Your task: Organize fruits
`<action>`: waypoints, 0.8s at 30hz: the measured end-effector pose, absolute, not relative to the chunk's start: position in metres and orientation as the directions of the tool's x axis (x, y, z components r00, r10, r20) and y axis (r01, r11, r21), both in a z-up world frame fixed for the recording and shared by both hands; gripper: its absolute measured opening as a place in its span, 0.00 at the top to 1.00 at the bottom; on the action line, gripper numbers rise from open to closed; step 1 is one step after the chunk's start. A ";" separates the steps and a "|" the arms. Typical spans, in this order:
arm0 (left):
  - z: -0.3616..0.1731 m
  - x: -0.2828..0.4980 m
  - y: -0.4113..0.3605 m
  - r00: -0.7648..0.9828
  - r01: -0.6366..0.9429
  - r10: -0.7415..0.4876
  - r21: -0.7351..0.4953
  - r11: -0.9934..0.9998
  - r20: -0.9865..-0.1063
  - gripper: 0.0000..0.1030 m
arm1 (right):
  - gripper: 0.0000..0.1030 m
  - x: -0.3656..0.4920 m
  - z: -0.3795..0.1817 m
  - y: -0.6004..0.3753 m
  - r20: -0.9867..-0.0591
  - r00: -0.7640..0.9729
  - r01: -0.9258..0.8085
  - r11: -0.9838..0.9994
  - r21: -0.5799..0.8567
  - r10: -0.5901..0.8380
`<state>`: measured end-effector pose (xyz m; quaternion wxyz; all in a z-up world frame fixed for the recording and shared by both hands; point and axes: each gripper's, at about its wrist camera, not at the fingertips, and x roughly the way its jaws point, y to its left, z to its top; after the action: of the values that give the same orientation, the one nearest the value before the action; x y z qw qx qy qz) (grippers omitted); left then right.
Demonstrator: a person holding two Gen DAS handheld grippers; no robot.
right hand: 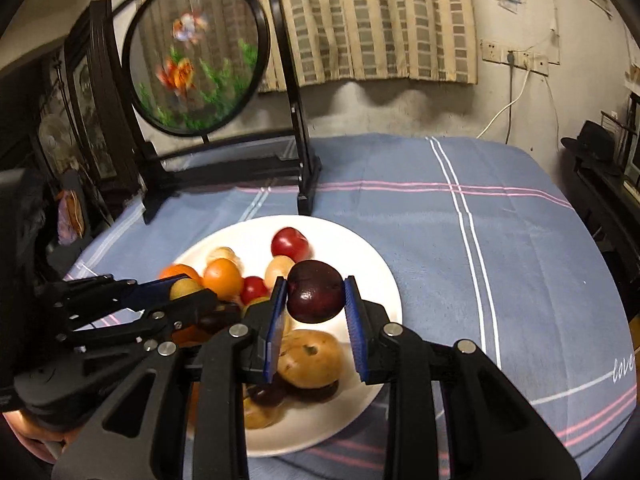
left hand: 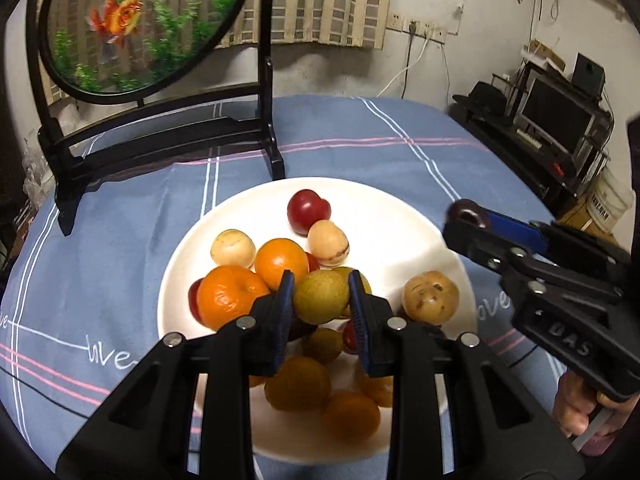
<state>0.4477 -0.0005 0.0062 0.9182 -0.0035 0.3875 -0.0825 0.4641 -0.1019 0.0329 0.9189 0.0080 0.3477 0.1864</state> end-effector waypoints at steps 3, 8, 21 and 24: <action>-0.003 0.452 -0.001 0.682 0.144 -0.142 -0.059 0.988 -0.717 0.73 | 0.72 0.473 0.023 -0.097 -0.657 0.671 -0.350 0.928 0.128 0.344; -0.011 0.457 -0.002 0.687 0.139 -0.119 -0.031 0.990 -0.717 0.73 | 0.72 0.480 0.014 -0.096 -0.674 0.657 -0.359 0.926 0.115 0.338; 0.011 0.430 0.009 0.741 0.063 -0.024 0.033 0.997 -0.671 0.15 | 0.44 0.470 0.023 -0.102 -0.683 0.649 -0.354 0.928 0.120 0.336; 0.023 0.412 0.020 0.750 0.047 -0.016 0.030 0.998 -0.662 0.10 | 0.44 0.452 0.035 -0.103 -0.666 0.658 -0.368 0.922 0.123 0.351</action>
<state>0.4123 0.0197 0.0227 0.9351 0.0223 0.3534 -0.0168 0.4523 -0.1033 0.0352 0.9103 -0.0116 0.3635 0.1977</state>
